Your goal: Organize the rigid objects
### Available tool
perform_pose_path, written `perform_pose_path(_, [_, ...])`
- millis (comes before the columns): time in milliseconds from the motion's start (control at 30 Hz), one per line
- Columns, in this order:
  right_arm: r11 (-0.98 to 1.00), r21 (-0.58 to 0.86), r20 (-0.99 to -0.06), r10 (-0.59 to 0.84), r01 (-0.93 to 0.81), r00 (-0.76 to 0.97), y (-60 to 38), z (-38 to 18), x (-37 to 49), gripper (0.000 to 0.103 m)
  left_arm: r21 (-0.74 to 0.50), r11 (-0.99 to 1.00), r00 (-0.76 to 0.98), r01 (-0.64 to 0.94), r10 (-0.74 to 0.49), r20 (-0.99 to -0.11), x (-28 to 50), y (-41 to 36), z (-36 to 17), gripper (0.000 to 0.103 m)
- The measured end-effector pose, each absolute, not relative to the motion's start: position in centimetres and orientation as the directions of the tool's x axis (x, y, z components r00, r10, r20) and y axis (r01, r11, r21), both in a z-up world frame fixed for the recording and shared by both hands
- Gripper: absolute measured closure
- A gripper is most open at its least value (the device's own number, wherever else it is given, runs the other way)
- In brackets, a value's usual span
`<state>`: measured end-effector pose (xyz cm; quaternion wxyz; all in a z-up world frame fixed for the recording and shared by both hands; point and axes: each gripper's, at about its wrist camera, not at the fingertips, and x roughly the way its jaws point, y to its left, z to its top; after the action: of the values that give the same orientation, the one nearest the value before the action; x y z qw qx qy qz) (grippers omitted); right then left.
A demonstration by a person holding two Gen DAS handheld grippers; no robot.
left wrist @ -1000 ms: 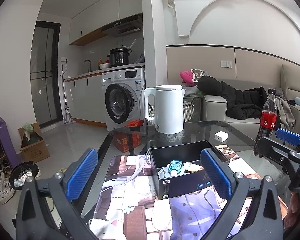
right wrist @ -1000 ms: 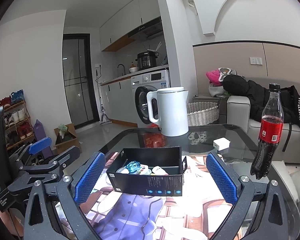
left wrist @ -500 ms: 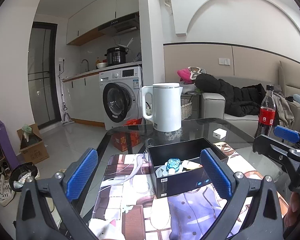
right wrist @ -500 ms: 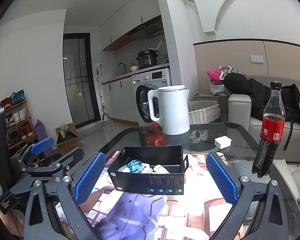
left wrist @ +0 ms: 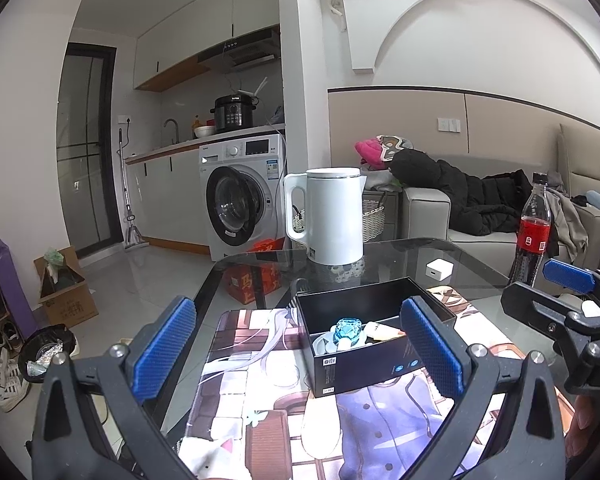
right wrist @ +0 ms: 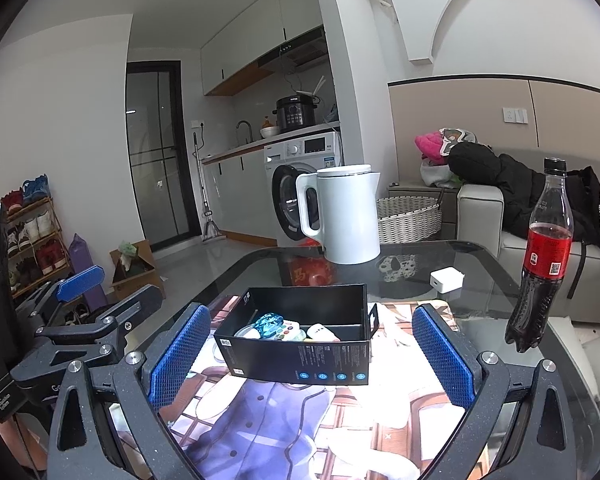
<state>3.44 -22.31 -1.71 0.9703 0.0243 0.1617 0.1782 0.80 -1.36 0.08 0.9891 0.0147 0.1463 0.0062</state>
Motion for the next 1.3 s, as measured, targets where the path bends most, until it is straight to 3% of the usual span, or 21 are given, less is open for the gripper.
perform_pose_path(1300, [0.934, 0.103, -0.327, 0.357, -0.342, 0.875, -21.96, -2.03, 3.69, 0.000, 0.043, 0.999, 0.952, 0.010, 0.004, -0.306, 1.30, -1.58, -0.33, 0.000])
